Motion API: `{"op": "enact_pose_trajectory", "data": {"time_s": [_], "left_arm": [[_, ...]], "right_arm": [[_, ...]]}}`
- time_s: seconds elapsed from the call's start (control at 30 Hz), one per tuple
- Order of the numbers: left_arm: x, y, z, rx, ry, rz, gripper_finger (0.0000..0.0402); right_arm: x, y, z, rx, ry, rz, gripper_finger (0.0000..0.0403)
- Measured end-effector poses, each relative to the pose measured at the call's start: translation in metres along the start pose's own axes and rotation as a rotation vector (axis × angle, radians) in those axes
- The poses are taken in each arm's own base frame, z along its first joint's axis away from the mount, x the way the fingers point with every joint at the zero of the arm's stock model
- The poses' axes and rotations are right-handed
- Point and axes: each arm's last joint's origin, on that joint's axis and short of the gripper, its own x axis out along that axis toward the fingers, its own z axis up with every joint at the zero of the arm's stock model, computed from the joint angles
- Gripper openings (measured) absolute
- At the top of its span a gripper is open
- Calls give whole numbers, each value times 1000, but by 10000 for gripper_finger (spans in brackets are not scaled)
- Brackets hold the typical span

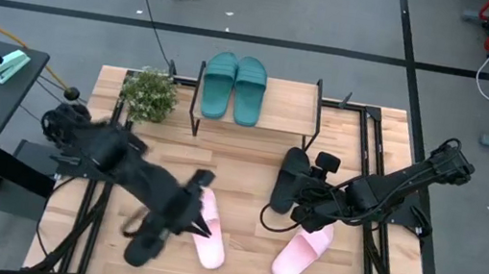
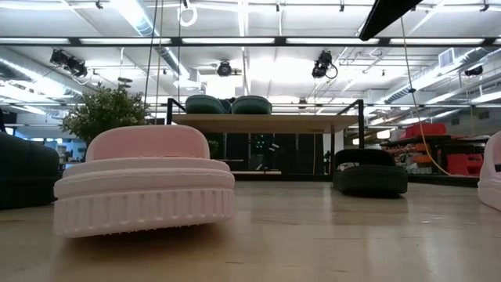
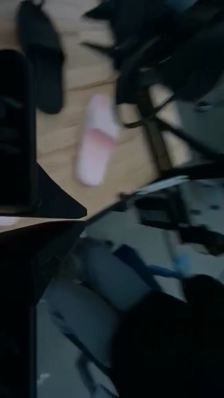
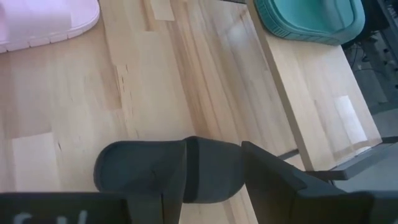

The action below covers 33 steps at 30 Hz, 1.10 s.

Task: Pick and place slides into the shelf
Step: Put the bottom black slide on the shelf

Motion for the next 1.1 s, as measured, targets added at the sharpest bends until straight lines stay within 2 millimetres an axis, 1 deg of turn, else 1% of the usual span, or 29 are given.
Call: {"op": "enact_pose_trajectory", "data": {"time_s": [0.07, 0.13, 0.3, 0.37, 0.47, 0.6, 0.7, 0.8, 0.87, 1.0, 1.1], "left_arm": [[18, 4, -8, -13, 36, -8, 21], [28, 9, -14, -30, 49, -30, 23], [38, 23, -23, -31, 0, -62, 31], [43, 28, -31, -22, -12, -58, 33], [49, 35, -46, -25, -39, -61, 34], [56, 43, -77, -44, -88, -85, 29], [52, 47, -104, -89, -107, -76, 24], [42, 49, -122, -152, -162, -71, 24], [38, 50, -133, -156, -171, -68, 26], [35, 49, -158, -155, -186, -69, 33], [34, 48, -180, -183, -145, -68, 36]], "right_arm": [[0, 0, 0, 0, 0, 1, 160], [0, 0, 0, 1, -2, 1, 160], [0, 0, 0, 14, -2, 1, 160], [0, 0, 0, 17, -2, 1, 160], [0, 0, 0, 17, -2, 1, 160], [0, 0, 0, 17, -1, 1, 160], [0, 0, 0, 16, 0, 1, 160], [0, 0, 0, 16, 0, 0, 160], [0, 0, 0, 15, 0, 1, 160], [0, 0, 0, 16, 0, 1, 160], [0, 0, 0, 16, 0, 1, 160]]}}
